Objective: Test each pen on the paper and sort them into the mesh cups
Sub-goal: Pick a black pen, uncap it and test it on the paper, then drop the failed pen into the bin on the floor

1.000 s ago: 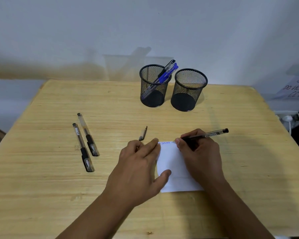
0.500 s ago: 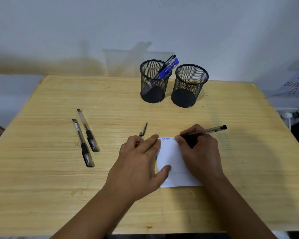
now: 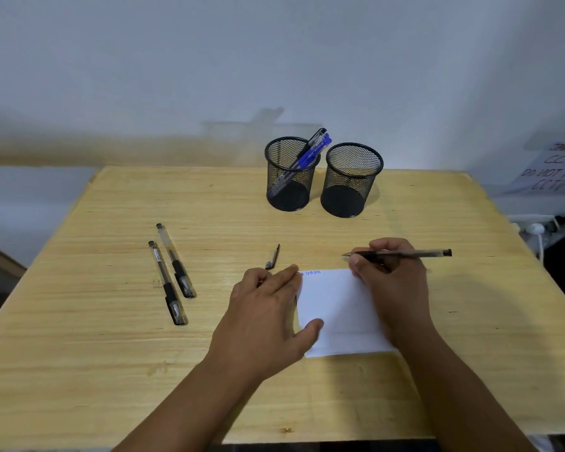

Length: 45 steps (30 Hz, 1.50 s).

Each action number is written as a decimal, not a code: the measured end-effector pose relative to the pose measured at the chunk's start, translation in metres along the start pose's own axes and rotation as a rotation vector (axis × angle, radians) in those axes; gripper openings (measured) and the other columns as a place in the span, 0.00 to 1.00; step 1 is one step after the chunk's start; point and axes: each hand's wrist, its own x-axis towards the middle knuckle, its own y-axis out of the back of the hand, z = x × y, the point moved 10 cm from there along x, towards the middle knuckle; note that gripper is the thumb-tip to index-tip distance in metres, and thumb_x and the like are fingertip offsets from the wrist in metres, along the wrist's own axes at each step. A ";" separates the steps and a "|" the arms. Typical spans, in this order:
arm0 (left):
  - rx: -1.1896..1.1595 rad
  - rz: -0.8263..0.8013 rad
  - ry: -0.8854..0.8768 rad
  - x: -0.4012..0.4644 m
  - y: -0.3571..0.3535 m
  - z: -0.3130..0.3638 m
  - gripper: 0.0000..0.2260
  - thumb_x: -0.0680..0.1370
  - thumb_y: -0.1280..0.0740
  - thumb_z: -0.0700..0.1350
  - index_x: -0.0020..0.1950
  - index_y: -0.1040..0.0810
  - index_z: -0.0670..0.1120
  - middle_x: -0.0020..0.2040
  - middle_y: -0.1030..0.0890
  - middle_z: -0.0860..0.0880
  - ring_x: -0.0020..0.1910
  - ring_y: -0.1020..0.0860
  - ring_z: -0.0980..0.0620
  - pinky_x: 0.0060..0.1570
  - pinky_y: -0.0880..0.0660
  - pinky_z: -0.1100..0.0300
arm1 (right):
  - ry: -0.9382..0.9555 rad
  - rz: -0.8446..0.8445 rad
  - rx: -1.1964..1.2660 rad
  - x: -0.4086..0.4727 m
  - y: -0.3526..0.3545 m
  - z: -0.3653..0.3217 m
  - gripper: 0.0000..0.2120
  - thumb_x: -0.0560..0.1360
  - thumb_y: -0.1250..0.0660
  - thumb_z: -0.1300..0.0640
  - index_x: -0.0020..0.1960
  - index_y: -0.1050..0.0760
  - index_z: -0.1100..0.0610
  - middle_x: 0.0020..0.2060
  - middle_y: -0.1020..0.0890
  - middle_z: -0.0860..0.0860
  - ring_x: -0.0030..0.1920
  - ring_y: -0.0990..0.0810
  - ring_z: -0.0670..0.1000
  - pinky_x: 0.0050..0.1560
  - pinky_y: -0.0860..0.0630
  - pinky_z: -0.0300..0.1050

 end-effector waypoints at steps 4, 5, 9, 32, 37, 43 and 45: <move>-0.173 0.070 0.049 -0.001 0.014 -0.006 0.27 0.74 0.35 0.61 0.69 0.26 0.50 0.72 0.29 0.56 0.66 0.32 0.53 0.62 0.39 0.67 | -0.031 0.014 0.084 -0.004 0.003 0.000 0.07 0.71 0.27 0.65 0.48 0.21 0.59 0.36 0.14 0.47 0.37 0.17 0.38 0.41 0.22 0.32; -0.241 0.104 0.090 -0.001 0.019 -0.011 0.26 0.74 0.35 0.60 0.68 0.25 0.50 0.70 0.27 0.56 0.66 0.30 0.54 0.62 0.39 0.69 | -0.050 0.007 0.118 -0.005 0.003 0.002 0.06 0.71 0.28 0.65 0.46 0.21 0.58 0.36 0.14 0.48 0.40 0.15 0.42 0.45 0.20 0.38; -0.301 0.208 0.224 0.011 0.034 -0.035 0.18 0.75 0.35 0.55 0.63 0.22 0.51 0.56 0.22 0.58 0.57 0.24 0.56 0.55 0.30 0.63 | -0.117 -0.018 0.287 -0.013 0.005 0.008 0.05 0.74 0.32 0.68 0.44 0.21 0.59 0.39 0.14 0.55 0.46 0.14 0.56 0.57 0.20 0.56; -0.583 0.133 0.184 0.004 0.050 0.018 0.05 0.76 0.28 0.44 0.45 0.18 0.56 0.37 0.20 0.65 0.36 0.24 0.61 0.37 0.32 0.72 | 0.095 -0.145 0.163 -0.047 0.039 -0.044 0.05 0.72 0.27 0.64 0.41 0.20 0.56 0.36 0.14 0.54 0.40 0.15 0.57 0.52 0.19 0.59; -0.603 0.129 0.126 0.004 0.051 0.034 0.05 0.76 0.28 0.45 0.46 0.17 0.56 0.41 0.18 0.64 0.41 0.21 0.60 0.39 0.31 0.72 | 0.107 -0.161 0.113 -0.052 0.040 -0.039 0.08 0.71 0.26 0.63 0.41 0.19 0.51 0.36 0.14 0.55 0.40 0.15 0.57 0.52 0.20 0.64; -0.649 0.105 0.051 0.007 0.048 0.053 0.05 0.76 0.28 0.43 0.48 0.15 0.53 0.43 0.16 0.62 0.45 0.19 0.59 0.45 0.29 0.71 | 0.084 -0.115 0.195 -0.054 0.049 -0.028 0.07 0.70 0.25 0.64 0.41 0.16 0.52 0.39 0.13 0.52 0.41 0.15 0.54 0.51 0.20 0.57; -0.666 0.100 0.034 0.008 0.046 0.058 0.07 0.76 0.28 0.42 0.48 0.15 0.53 0.44 0.16 0.62 0.47 0.19 0.60 0.46 0.29 0.72 | 0.081 -0.114 0.237 -0.055 0.051 -0.025 0.07 0.70 0.25 0.64 0.41 0.15 0.52 0.40 0.13 0.54 0.42 0.15 0.55 0.52 0.21 0.58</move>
